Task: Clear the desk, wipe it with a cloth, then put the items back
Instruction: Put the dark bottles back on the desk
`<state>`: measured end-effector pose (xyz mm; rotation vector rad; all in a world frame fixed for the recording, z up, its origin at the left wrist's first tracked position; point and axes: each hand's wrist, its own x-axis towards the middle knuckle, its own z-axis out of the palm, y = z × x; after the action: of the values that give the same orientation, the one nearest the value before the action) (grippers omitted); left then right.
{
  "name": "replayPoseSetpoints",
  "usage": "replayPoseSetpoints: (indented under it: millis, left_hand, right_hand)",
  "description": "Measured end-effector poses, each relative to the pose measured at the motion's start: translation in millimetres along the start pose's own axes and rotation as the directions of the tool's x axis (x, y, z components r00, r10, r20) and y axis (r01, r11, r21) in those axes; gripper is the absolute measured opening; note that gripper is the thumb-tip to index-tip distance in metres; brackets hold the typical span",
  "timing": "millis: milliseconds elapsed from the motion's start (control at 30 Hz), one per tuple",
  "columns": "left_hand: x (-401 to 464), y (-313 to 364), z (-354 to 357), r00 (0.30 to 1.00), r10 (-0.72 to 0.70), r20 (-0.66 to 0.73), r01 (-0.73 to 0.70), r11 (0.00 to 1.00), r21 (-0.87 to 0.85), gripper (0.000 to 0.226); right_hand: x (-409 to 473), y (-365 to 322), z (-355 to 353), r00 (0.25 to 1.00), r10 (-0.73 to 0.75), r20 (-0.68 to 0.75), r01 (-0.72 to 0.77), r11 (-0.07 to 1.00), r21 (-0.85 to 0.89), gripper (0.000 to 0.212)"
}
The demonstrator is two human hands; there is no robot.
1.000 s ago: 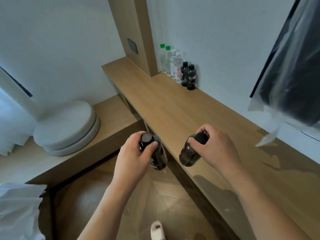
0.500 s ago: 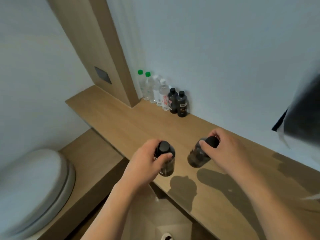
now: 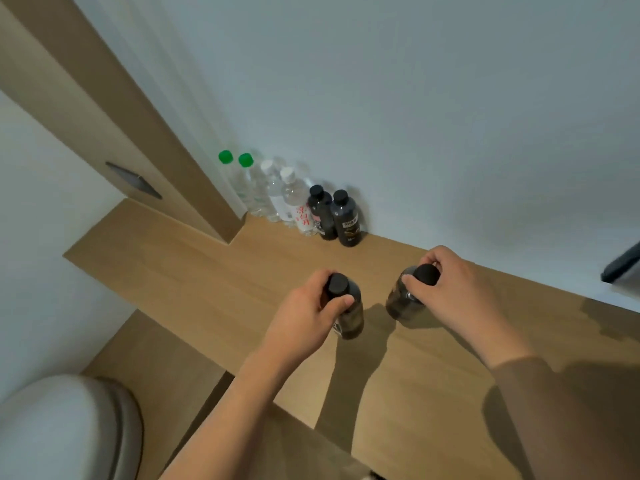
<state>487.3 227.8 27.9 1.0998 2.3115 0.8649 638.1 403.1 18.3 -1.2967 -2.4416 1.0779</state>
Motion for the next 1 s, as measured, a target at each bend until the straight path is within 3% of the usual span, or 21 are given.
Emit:
replayPoseSetpoints:
  millis: [300,433,667,867,1000]
  left_hand:
    - [149.6,-0.3,25.6,0.996,0.063,0.058,-0.076,0.964,0.254,0.031]
    - [196.5,-11.2,45.4,0.995,0.02,0.098,-0.054,0.929,0.366,0.031]
    - [240.3,-10.7,53.3,0.997,0.016,0.069,-0.042,0.918,0.393,0.027]
    - [244.5,-13.2,54.3,0.996,-0.017,0.084,-0.016,0.928,0.373,0.027]
    - [231.5,-13.6,54.9,0.999,-0.003,0.037,-0.008,0.953,0.303,0.044]
  right_hand:
    - [76.2,16.3,27.8,0.977,0.188,0.105,-0.177,0.978,-0.109,0.031]
    - [88.5,25.7,40.4,0.987,0.149,0.067,-0.145,0.987,-0.066,0.031]
    - [109.3,33.1,44.4,0.995,0.089,0.05,-0.086,0.995,-0.052,0.03]
    - [145.1,13.5,37.2,0.979,0.178,0.099,-0.168,0.981,-0.096,0.028]
    - [165.4,7.3,41.5,0.992,0.113,0.047,-0.107,0.987,-0.123,0.027]
